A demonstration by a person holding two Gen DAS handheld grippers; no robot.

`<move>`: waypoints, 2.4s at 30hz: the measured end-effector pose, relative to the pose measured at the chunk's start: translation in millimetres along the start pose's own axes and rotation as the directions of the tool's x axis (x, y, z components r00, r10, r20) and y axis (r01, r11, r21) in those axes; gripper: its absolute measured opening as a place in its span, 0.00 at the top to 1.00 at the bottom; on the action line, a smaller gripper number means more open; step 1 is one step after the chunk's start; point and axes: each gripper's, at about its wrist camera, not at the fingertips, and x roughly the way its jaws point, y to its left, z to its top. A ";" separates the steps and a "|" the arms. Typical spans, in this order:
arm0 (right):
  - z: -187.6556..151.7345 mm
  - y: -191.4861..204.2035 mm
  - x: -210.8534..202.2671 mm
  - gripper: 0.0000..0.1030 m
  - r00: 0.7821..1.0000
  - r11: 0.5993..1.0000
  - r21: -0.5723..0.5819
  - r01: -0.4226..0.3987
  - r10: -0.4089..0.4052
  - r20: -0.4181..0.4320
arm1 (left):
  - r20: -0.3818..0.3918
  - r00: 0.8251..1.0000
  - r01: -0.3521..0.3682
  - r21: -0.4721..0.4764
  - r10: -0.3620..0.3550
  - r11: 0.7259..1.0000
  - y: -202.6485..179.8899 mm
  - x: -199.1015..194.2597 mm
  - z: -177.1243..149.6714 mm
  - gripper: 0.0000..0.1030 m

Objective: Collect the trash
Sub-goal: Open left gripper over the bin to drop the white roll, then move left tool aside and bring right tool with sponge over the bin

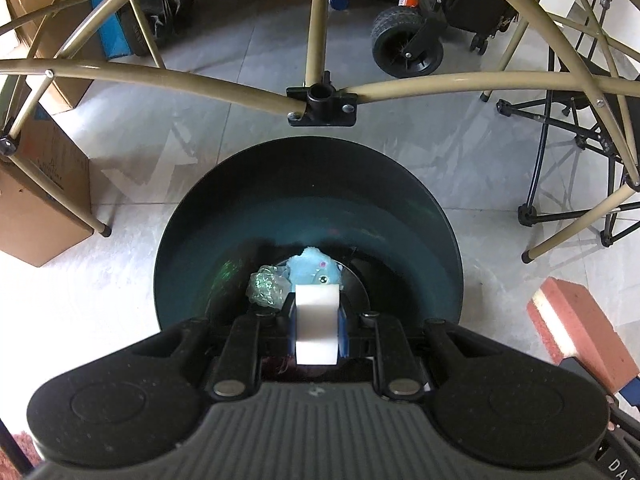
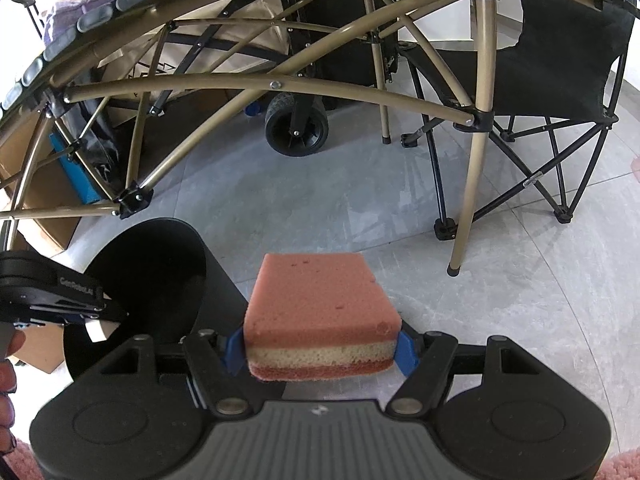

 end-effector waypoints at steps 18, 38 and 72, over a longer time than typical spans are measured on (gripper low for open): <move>1.5 1.5 -0.6 0.33 1.000 1.000 -0.007 -0.006 0.006 0.000 | 0.021 0.999 -0.038 -0.009 0.038 0.999 -1.8 -9.0 0.7 0.00; 3.5 6.1 -6.3 0.33 1.000 1.000 -0.019 -0.020 0.020 0.013 | 0.042 0.999 -0.033 0.006 0.033 0.999 3.3 -14.7 -2.9 0.00; 13.3 184.7 26.5 0.33 0.983 0.962 -0.215 -0.167 0.146 -0.109 | 0.105 0.984 -0.122 -0.177 0.142 0.977 178.8 -38.0 -36.8 0.00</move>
